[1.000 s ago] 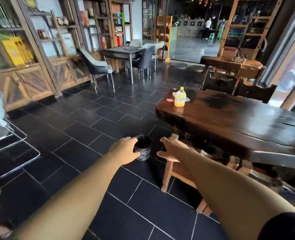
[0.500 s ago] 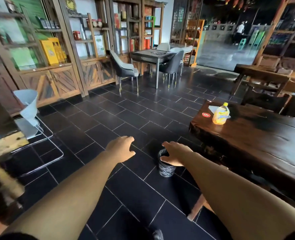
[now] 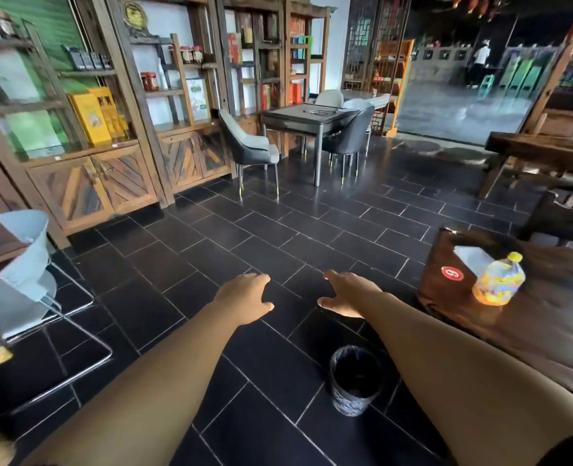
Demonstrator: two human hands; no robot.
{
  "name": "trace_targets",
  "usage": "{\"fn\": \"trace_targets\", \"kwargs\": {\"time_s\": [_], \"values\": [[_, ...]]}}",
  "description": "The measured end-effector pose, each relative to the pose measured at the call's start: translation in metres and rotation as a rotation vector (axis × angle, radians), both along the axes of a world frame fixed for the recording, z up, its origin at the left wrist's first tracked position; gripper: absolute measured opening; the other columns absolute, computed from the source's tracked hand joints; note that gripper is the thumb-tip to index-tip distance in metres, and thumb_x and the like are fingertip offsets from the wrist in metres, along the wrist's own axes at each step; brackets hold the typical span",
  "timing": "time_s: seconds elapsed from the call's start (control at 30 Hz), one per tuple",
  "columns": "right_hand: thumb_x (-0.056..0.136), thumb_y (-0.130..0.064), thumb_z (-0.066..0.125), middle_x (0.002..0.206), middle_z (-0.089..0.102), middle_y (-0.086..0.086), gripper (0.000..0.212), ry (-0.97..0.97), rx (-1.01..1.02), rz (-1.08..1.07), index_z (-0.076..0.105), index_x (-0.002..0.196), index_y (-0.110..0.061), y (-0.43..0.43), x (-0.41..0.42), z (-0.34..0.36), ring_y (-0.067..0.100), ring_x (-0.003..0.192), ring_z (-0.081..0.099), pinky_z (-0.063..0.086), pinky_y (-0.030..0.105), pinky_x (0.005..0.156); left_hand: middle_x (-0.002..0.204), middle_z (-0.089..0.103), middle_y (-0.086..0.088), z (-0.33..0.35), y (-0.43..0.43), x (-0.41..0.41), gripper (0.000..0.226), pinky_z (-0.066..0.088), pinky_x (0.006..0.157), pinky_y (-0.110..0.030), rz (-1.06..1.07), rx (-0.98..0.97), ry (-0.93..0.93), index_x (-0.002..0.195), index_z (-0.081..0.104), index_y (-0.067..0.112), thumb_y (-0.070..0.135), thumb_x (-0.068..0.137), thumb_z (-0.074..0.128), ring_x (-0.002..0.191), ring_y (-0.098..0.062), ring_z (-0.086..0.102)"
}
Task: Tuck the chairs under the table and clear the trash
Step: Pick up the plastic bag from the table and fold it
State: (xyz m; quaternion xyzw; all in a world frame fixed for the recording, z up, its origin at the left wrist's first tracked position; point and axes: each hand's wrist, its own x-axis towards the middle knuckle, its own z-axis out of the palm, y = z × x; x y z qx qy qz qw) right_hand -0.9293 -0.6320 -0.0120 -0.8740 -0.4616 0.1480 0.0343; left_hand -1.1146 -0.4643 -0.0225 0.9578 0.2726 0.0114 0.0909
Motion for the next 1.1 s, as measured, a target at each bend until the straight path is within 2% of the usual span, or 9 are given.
{"fn": "trace_targets", "kwargs": {"time_s": [0.3, 0.6, 0.7, 0.8, 0.87, 0.93, 1.03, 1.1], "values": [[0.091, -0.056, 0.057, 0.128, 0.058, 0.003, 0.063, 0.019, 0.004, -0.072, 0.038, 0.142, -0.023, 0.123, 0.104, -0.001, 0.028, 0.114, 0.058, 0.051, 0.045, 0.093, 0.133, 0.056, 0.004, 0.003, 0.134, 0.123, 0.059, 0.047, 0.088, -0.038, -0.061, -0.011, 0.03, 0.139, 0.043, 0.023, 0.045, 0.088, 0.063, 0.12, -0.021, 0.053], [0.091, -0.056, 0.058, 0.138, 0.055, 0.006, 0.072, 0.014, 0.021, -0.248, 0.032, 0.15, -0.023, 0.261, 0.227, -0.005, 0.031, 0.123, 0.056, 0.049, 0.046, 0.098, 0.137, 0.053, 0.004, 0.003, 0.304, 0.276, 0.063, 0.045, 0.088, -0.039, -0.218, 0.0, 0.034, 0.142, 0.041, 0.023, 0.046, 0.088, 0.063, 0.124, -0.022, 0.051], [0.091, -0.056, 0.059, 0.136, 0.057, 0.006, 0.072, 0.019, 0.031, -0.315, 0.034, 0.148, -0.021, 0.299, 0.266, -0.001, 0.031, 0.121, 0.057, 0.051, 0.046, 0.097, 0.135, 0.054, 0.004, 0.01, 0.351, 0.329, 0.063, 0.044, 0.085, -0.037, -0.294, 0.005, 0.032, 0.142, 0.041, 0.023, 0.045, 0.088, 0.064, 0.123, -0.022, 0.051], [0.089, -0.057, 0.06, 0.135, 0.057, 0.006, 0.073, 0.014, 0.034, -0.371, 0.036, 0.147, -0.02, 0.324, 0.305, -0.001, 0.031, 0.122, 0.057, 0.05, 0.045, 0.096, 0.125, 0.056, 0.004, 0.014, 0.384, 0.383, 0.059, 0.042, 0.077, -0.035, -0.354, 0.01, 0.025, 0.138, 0.044, 0.024, 0.047, 0.087, 0.064, 0.115, -0.022, 0.054], [0.087, -0.059, 0.06, 0.132, 0.06, 0.005, 0.073, 0.013, 0.036, -0.416, 0.038, 0.145, -0.022, 0.335, 0.33, -0.002, 0.03, 0.121, 0.058, 0.051, 0.044, 0.096, 0.118, 0.057, 0.005, 0.015, 0.399, 0.416, 0.057, 0.045, 0.078, -0.037, -0.388, 0.002, 0.041, 0.134, 0.046, 0.023, 0.047, 0.086, 0.064, 0.111, -0.022, 0.054], [0.085, -0.061, 0.06, 0.13, 0.062, 0.004, 0.072, 0.013, 0.043, -0.461, 0.039, 0.143, -0.024, 0.342, 0.356, -0.003, 0.03, 0.118, 0.06, 0.052, 0.044, 0.094, 0.118, 0.057, 0.004, 0.013, 0.409, 0.448, 0.056, 0.047, 0.082, -0.038, -0.424, 0.003, 0.052, 0.133, 0.047, 0.022, 0.047, 0.086, 0.064, 0.112, -0.023, 0.054], [0.083, -0.062, 0.06, 0.128, 0.062, 0.005, 0.07, 0.015, 0.046, -0.517, 0.043, 0.138, -0.022, 0.347, 0.399, -0.009, 0.032, 0.115, 0.06, 0.053, 0.043, 0.091, 0.118, 0.058, 0.003, 0.009, 0.419, 0.501, 0.053, 0.042, 0.078, -0.036, -0.481, 0.01, 0.052, 0.13, 0.048, 0.022, 0.047, 0.086, 0.063, 0.112, -0.023, 0.055], [0.081, -0.061, 0.061, 0.125, 0.063, 0.007, 0.069, 0.019, 0.05, -0.556, 0.044, 0.136, -0.022, 0.348, 0.433, -0.016, 0.033, 0.112, 0.061, 0.052, 0.041, 0.085, 0.124, 0.057, 0.003, 0.005, 0.422, 0.543, 0.056, 0.039, 0.078, -0.035, -0.511, 0.013, 0.064, 0.135, 0.046, 0.023, 0.046, 0.087, 0.063, 0.116, -0.023, 0.054]]}}
